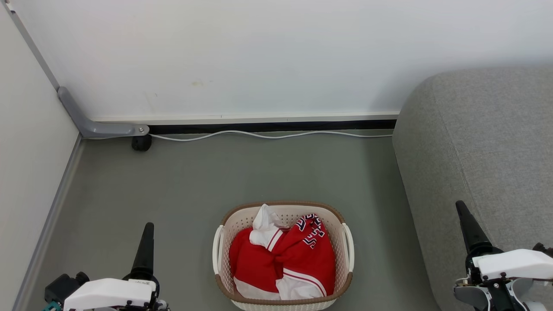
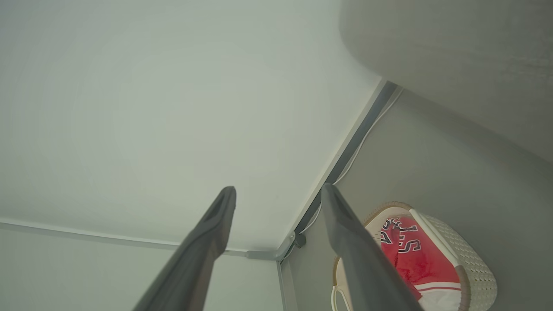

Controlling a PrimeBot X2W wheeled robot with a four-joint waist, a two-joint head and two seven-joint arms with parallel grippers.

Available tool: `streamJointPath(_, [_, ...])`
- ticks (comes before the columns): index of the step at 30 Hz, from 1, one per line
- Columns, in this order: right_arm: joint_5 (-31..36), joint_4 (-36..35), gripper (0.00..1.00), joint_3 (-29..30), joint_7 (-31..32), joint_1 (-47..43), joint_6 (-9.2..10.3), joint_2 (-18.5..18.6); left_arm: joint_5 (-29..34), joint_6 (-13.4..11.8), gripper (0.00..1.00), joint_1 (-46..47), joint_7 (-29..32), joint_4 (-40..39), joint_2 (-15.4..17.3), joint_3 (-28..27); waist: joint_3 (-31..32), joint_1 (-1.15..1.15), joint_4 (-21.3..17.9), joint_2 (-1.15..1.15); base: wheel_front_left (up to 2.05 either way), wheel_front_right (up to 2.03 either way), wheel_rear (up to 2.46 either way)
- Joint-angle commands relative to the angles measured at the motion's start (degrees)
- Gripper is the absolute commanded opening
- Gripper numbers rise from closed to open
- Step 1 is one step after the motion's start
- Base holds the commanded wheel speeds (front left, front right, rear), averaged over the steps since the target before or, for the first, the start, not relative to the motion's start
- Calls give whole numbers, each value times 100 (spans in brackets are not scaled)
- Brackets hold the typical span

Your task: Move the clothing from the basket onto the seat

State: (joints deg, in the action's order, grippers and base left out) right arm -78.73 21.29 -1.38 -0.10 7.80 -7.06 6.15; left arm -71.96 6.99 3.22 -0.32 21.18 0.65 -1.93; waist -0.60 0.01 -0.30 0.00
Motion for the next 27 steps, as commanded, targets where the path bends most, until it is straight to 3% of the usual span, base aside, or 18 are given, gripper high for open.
streamJointPath(1, [245,-99,100,-92,-96,314,-25,139,312,16,100,339,-73,-116,75,-28,1,-1,-3,0,0,0,0])
streamJointPath(14, [1385,77,100,-328,-314,524,-28,246,1627,21,100,509,-292,16,99,45,-7,-1,-35,0,0,0,0])
streamJointPath(27, [2110,256,100,-554,-516,746,-31,342,2475,-48,100,719,-493,265,119,65,-20,-1,-55,0,0,0,0])
